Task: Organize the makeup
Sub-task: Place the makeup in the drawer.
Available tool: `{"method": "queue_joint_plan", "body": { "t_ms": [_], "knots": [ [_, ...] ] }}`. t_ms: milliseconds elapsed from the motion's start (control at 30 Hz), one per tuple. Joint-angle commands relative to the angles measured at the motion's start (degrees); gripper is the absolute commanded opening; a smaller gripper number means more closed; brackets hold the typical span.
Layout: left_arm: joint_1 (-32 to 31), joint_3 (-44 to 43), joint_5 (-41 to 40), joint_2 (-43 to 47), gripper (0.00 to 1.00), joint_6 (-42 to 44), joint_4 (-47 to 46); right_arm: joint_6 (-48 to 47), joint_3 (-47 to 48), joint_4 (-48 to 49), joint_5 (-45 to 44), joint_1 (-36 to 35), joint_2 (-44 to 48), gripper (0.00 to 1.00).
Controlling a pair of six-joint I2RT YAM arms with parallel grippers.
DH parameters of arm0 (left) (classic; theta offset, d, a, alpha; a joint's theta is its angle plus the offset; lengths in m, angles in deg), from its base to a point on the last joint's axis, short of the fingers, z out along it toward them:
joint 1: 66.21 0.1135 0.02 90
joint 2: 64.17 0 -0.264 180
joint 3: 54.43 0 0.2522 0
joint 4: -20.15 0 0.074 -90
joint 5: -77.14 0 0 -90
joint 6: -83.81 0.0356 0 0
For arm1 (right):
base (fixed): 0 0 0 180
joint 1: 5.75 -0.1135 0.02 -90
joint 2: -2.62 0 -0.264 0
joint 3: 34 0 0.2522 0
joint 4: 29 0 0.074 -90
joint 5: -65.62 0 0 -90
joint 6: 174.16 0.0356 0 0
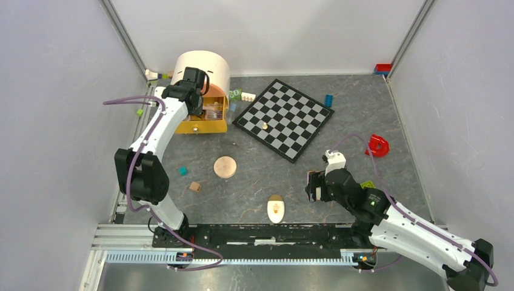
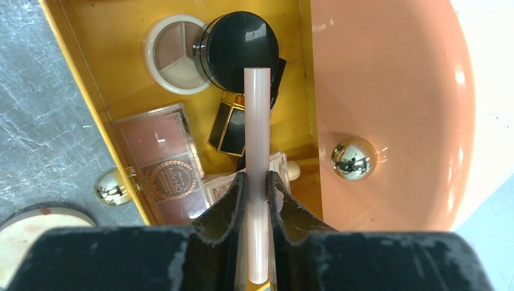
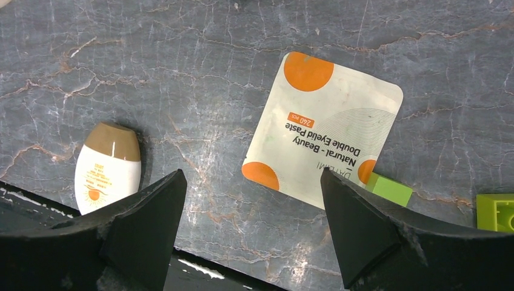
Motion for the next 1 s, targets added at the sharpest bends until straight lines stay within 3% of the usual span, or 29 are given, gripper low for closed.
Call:
{"method": "queue_joint_plan", "body": {
  "t_ms": [0, 233, 833, 967],
  "knots": [
    [0.5, 0.4, -1.3, -0.7, 0.02, 1.9, -4.7, 0.6, -0.1, 0.3, -1.1, 0.2, -0.3, 0.89],
    [0.5, 0.7, 2.3, -3.3, 0.02, 6.0, -11.1, 0.6, -0.2, -0.7, -1.5, 0.2, 0.1, 0.89],
    [0.5, 1.6, 2.4, -7.2, 0.04, 9.5, -11.2, 0.9, -0.6, -0.4, -1.3, 0.2, 0.0, 0.89],
    [0.5, 1.6, 2.4, -7.5, 0.09, 9.9, -11.2, 0.8, -0.8, -0.7, -1.5, 0.2, 0.6, 0.89]
  ]
}}
